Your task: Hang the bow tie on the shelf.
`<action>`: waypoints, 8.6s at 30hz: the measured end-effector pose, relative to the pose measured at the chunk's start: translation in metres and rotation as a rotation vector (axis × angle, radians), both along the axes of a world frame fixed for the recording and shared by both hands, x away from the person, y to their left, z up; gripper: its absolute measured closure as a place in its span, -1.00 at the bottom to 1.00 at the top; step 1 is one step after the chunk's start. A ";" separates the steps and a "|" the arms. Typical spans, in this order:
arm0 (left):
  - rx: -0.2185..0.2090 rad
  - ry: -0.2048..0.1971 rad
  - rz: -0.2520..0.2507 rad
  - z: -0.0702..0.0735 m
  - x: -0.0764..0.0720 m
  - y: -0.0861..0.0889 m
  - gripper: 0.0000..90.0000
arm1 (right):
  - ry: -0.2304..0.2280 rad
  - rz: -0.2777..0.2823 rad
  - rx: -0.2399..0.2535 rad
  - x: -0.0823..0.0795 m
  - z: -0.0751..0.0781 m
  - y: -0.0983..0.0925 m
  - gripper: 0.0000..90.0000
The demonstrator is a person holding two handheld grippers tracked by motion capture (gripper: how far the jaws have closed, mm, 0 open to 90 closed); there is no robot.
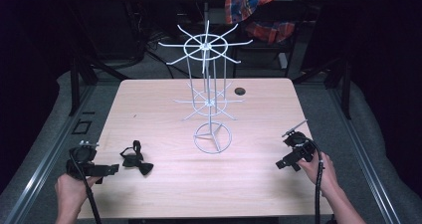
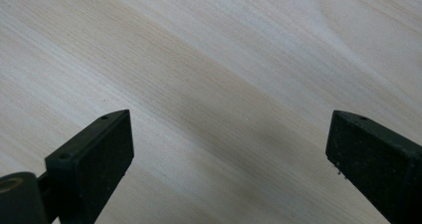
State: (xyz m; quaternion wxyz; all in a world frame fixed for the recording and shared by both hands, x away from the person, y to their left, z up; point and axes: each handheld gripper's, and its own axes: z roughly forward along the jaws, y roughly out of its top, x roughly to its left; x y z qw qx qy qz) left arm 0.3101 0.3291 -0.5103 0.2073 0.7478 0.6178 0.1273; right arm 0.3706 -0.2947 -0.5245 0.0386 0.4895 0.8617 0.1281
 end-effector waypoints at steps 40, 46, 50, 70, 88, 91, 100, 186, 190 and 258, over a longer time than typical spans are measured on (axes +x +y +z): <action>-0.025 -0.037 -0.021 0.010 0.001 -0.013 -1.00 | 0.001 -0.013 0.027 0.000 -0.001 0.002 -0.91; -0.034 -0.055 -0.039 0.014 0.005 -0.024 -1.00 | 0.009 -0.009 0.024 0.001 -0.002 0.002 -0.91; -0.044 -0.063 -0.065 0.016 0.010 -0.037 -1.00 | 0.014 0.002 0.010 0.002 -0.002 0.002 -0.91; -0.095 -0.096 -0.122 0.014 0.032 -0.070 -0.26 | 0.014 -0.004 0.008 0.002 -0.003 0.002 -0.90; -0.098 -0.100 -0.144 0.015 0.035 -0.075 0.97 | 0.014 -0.002 0.019 0.002 -0.003 0.002 -0.90; -0.098 -0.114 -0.149 0.019 0.033 -0.074 0.97 | 0.012 -0.002 0.019 0.002 -0.002 0.002 -0.90; -0.110 -0.168 -0.177 0.033 0.025 -0.073 0.98 | 0.015 0.006 0.003 0.002 -0.002 0.001 -0.90; -0.176 -0.372 -0.437 0.105 0.052 -0.120 0.98 | 0.006 -0.006 0.023 0.002 0.000 0.002 -0.90; -0.172 -0.381 -0.453 0.110 0.056 -0.125 0.98 | -0.005 -0.033 0.030 0.001 -0.002 0.002 -0.90; -0.145 -0.393 -0.604 0.125 0.098 -0.181 0.98 | 0.011 -0.008 0.018 0.000 0.000 -0.002 -0.89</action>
